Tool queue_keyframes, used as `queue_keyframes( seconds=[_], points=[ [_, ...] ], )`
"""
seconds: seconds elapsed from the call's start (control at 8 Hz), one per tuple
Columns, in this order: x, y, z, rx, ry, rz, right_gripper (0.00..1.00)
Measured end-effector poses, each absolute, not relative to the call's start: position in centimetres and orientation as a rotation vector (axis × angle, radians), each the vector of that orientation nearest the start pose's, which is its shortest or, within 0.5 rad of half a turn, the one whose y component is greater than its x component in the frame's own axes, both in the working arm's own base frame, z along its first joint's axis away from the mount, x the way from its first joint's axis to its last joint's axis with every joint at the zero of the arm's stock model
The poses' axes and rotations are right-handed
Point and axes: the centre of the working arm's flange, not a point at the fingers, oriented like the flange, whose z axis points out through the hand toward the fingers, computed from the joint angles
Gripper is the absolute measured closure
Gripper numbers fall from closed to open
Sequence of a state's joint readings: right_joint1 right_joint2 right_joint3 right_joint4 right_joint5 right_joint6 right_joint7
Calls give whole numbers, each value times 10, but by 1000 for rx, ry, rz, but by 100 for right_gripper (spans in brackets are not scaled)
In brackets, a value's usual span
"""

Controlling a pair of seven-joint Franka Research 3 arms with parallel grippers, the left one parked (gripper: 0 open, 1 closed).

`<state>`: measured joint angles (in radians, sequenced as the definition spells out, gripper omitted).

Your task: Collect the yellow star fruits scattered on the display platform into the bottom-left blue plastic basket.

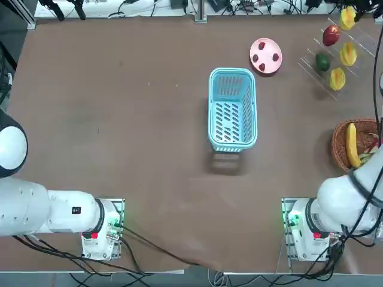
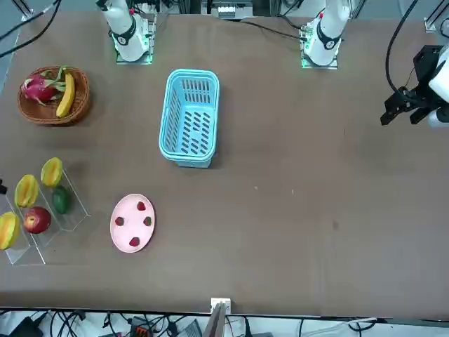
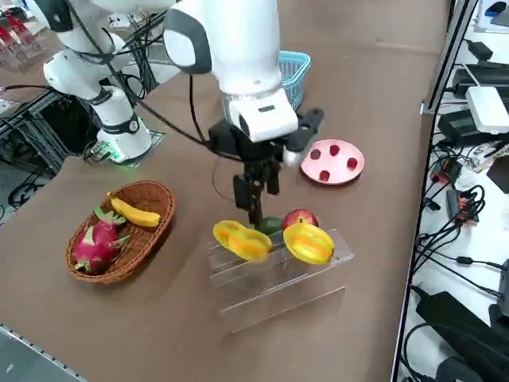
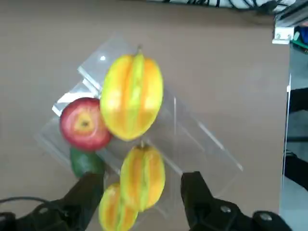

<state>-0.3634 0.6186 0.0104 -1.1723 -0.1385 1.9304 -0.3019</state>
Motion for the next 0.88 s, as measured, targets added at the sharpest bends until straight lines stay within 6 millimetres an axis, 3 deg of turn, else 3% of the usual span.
queue_keyframes(
  seconds=[0.25,0.62,0.88],
  points=[
    [708,-278,436,-3254,69,-227,1],
    [711,-302,412,-3190,157,-309,1],
    [716,-302,402,-3187,154,-333,1]
  ],
)
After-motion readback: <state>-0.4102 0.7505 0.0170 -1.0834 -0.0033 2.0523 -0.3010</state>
